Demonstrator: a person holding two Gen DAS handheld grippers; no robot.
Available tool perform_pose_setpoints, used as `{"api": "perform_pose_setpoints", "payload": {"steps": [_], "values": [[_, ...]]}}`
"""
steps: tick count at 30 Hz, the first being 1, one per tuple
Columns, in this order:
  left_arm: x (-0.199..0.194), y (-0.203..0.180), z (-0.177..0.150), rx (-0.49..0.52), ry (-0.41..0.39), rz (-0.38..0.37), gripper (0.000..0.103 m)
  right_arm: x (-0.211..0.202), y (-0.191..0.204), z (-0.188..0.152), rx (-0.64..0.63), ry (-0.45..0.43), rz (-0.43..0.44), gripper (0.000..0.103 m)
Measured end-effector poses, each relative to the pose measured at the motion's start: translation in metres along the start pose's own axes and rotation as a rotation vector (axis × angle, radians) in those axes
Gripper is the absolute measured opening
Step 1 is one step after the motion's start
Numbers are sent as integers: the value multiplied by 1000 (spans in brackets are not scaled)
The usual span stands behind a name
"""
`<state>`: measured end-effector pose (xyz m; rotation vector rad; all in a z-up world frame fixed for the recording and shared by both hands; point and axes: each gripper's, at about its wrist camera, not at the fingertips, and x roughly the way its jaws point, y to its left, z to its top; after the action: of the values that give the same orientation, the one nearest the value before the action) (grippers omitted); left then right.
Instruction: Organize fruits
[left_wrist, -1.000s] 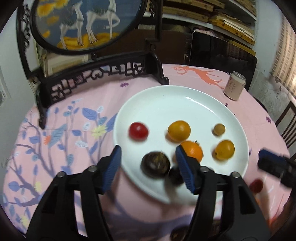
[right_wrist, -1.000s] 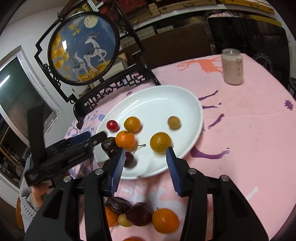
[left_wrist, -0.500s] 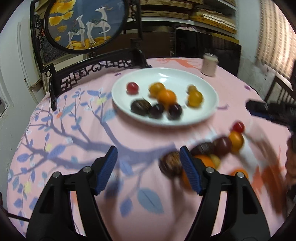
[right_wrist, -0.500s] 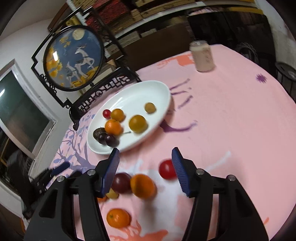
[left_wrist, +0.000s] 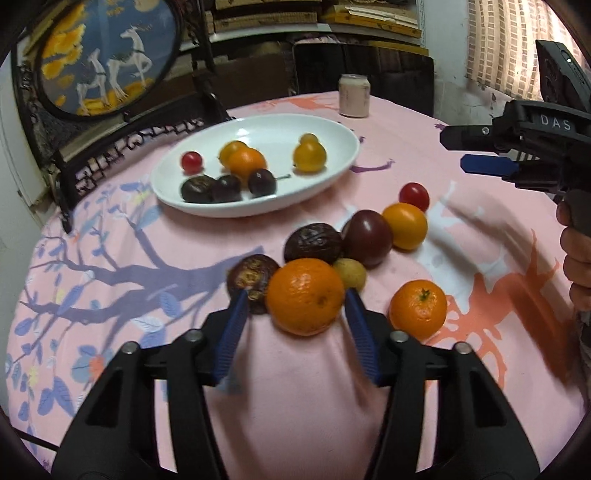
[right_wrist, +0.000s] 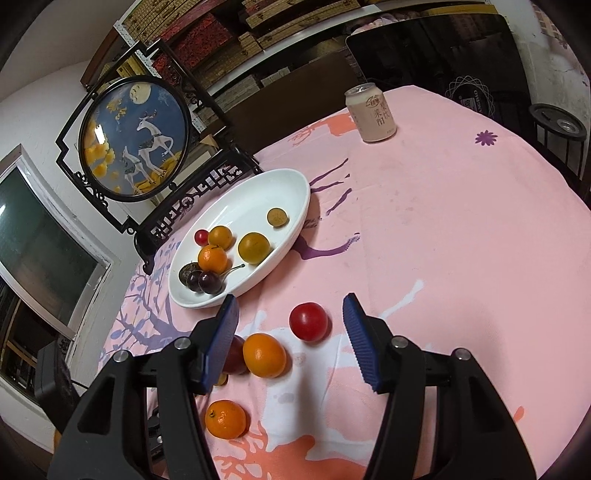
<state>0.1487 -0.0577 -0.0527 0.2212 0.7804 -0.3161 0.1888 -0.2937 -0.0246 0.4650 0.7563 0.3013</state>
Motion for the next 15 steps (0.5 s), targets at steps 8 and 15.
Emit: {"api": "perform_pose_setpoints", "payload": {"steps": [8, 15], "values": [[6, 0, 3, -14, 0, -26, 46, 1, 0, 0, 2, 5, -1, 59], [-16, 15, 1, -64, -57, 29, 45, 9, -4, -1, 20, 35, -3, 59]]}}
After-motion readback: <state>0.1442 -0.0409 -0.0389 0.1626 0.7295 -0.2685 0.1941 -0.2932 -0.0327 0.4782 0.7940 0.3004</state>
